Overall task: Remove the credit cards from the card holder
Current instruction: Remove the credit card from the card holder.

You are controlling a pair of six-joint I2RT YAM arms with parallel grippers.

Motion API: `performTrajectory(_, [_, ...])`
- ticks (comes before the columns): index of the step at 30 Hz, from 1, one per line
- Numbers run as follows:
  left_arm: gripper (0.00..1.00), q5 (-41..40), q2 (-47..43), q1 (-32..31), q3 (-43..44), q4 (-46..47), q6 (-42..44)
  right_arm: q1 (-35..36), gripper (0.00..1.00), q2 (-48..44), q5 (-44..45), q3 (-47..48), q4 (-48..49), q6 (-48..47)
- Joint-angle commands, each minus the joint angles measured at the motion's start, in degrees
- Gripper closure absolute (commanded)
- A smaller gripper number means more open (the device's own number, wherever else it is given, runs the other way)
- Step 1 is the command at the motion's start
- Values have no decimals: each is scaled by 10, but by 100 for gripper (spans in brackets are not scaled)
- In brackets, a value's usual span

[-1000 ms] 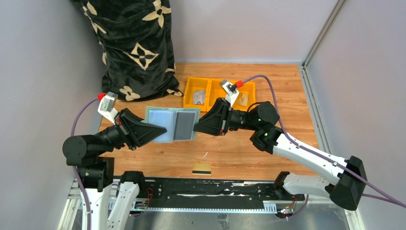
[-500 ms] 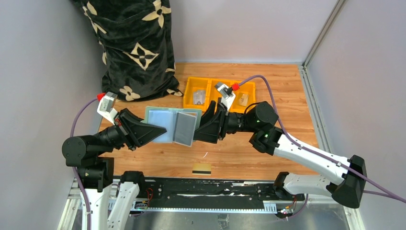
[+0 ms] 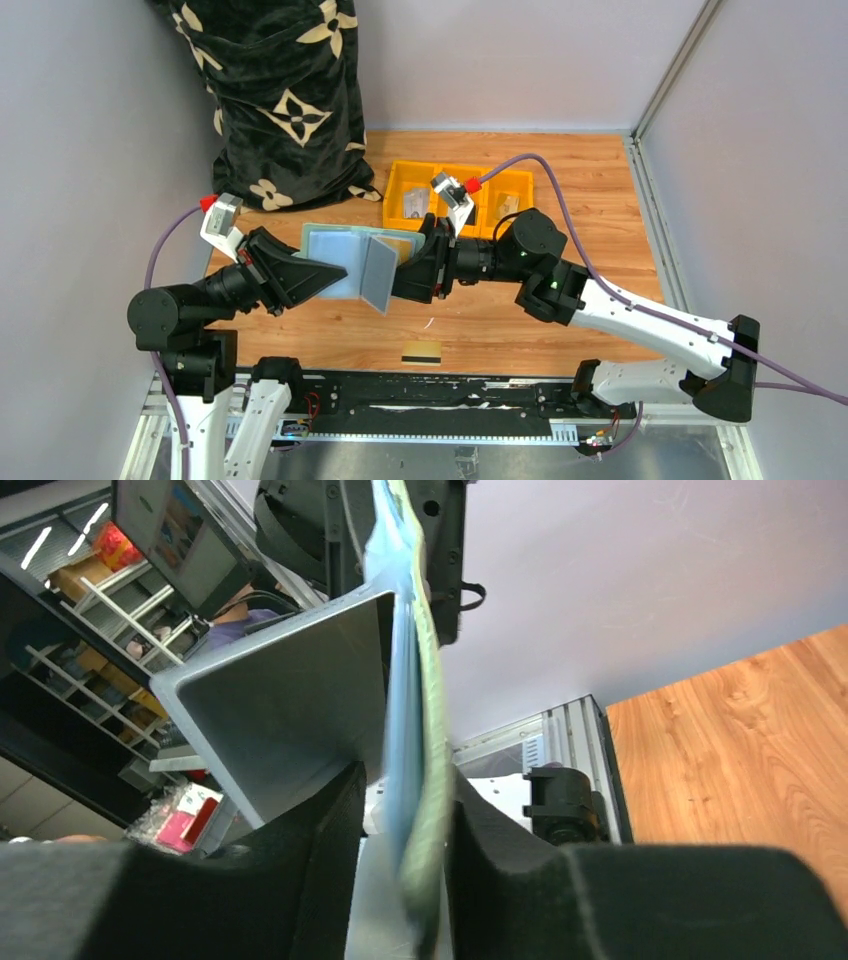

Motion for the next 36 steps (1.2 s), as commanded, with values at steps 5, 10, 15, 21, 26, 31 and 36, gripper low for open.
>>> performTrajectory(5, [89, -35, -7, 2, 37, -141, 145, 53, 96, -9, 124, 71, -126, -109])
performTrajectory(10, [57, -83, -22, 2, 43, -202, 237, 99, 100, 4, 243, 149, -271, -195])
performTrajectory(15, [20, -90, -39, 2, 30, -220, 268, 150, 100, 63, 417, 254, -446, -287])
performTrajectory(21, [12, -89, -73, 2, 6, -223, 313, 202, 100, 142, 577, 346, -543, -358])
performTrajectory(26, [11, -96, -101, 2, -5, -241, 360, 232, 100, 179, 662, 387, -567, -408])
performTrajectory(31, [11, -146, -121, 2, -11, -279, 433, 260, 100, 207, 723, 420, -570, -467])
performTrajectory(36, [20, -156, -125, 2, -13, -282, 448, 265, 100, 177, 674, 396, -543, -468])
